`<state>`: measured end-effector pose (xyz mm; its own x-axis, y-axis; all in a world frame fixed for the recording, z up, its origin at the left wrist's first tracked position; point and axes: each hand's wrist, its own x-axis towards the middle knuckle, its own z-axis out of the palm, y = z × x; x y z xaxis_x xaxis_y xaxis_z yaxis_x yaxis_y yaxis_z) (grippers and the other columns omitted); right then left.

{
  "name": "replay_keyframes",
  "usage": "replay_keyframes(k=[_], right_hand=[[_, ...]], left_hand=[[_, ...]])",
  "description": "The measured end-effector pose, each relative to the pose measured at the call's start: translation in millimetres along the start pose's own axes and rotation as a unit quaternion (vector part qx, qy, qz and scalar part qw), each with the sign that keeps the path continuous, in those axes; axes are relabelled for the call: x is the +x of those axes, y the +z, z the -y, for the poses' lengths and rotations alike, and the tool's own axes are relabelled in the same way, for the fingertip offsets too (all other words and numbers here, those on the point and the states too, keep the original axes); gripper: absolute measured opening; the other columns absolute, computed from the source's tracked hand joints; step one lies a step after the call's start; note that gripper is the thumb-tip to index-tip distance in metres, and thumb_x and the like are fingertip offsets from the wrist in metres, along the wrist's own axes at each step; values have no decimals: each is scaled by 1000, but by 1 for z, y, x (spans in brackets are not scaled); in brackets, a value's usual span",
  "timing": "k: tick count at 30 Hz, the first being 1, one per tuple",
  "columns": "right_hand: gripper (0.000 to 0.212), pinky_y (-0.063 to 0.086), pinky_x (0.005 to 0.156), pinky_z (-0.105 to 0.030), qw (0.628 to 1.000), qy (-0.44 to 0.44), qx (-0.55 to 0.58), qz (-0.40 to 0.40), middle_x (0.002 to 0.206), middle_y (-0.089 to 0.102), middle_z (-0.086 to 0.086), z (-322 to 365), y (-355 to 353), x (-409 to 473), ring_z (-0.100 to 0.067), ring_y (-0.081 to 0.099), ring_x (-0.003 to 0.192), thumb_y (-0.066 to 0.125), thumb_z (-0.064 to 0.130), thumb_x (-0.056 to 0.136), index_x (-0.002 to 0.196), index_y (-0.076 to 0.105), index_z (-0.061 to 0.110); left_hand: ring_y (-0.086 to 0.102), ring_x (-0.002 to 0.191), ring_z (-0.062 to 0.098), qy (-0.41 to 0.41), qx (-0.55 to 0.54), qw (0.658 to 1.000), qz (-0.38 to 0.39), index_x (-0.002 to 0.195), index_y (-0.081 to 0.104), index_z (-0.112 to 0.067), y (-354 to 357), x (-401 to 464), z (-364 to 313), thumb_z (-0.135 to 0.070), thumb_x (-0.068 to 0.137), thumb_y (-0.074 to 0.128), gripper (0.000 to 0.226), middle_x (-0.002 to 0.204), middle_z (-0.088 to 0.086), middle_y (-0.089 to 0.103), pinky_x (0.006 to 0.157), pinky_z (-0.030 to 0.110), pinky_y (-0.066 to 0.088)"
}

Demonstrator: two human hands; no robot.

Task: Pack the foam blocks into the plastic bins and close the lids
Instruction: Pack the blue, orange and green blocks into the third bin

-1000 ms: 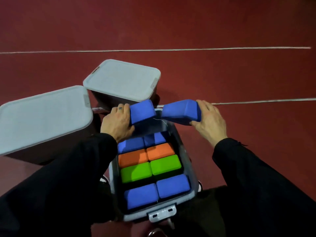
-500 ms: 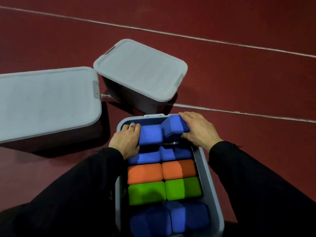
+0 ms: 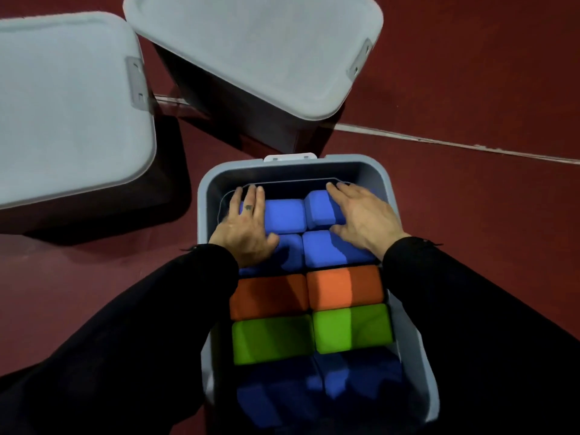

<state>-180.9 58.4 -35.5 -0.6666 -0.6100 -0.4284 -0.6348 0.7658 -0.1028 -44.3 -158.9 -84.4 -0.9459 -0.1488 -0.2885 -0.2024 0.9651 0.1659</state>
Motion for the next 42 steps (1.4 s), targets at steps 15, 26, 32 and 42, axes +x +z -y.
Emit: replay_keyframes(k=[15,26,32,42], right_hand=[[90,9,124,-62,997,41,8,-64,171,-3,-11,36,61,-14,-34,0,158,30,71,96,163,8,17],[76,-8,127,-45,995,41,83,-40,172,-7,-2,46,66,1,-20,-10,158,25,58,104,163,2,17],[65,9,127,-48,982,32,122,-143,170,17,-7,36,68,-77,-27,10,158,26,54,104,161,26,24],[72,7,124,-60,988,113,-7,-107,169,5,-21,49,116,-80,-37,5,157,32,58,101,163,15,27]], left_hand=[[15,154,36,41,44,997,-58,158,30,-16,32,-21,-33,-51,101,35,66,168,7,18,118,67,12],[14,154,37,60,56,996,-38,157,29,-7,31,-11,-25,-72,93,26,91,167,11,19,119,66,8],[20,153,35,46,-4,993,-111,156,35,-10,38,-77,-40,-55,100,33,72,165,14,24,119,66,12],[8,155,37,22,43,997,-53,160,19,-18,69,-87,-50,-61,97,30,77,169,12,10,117,71,4]])
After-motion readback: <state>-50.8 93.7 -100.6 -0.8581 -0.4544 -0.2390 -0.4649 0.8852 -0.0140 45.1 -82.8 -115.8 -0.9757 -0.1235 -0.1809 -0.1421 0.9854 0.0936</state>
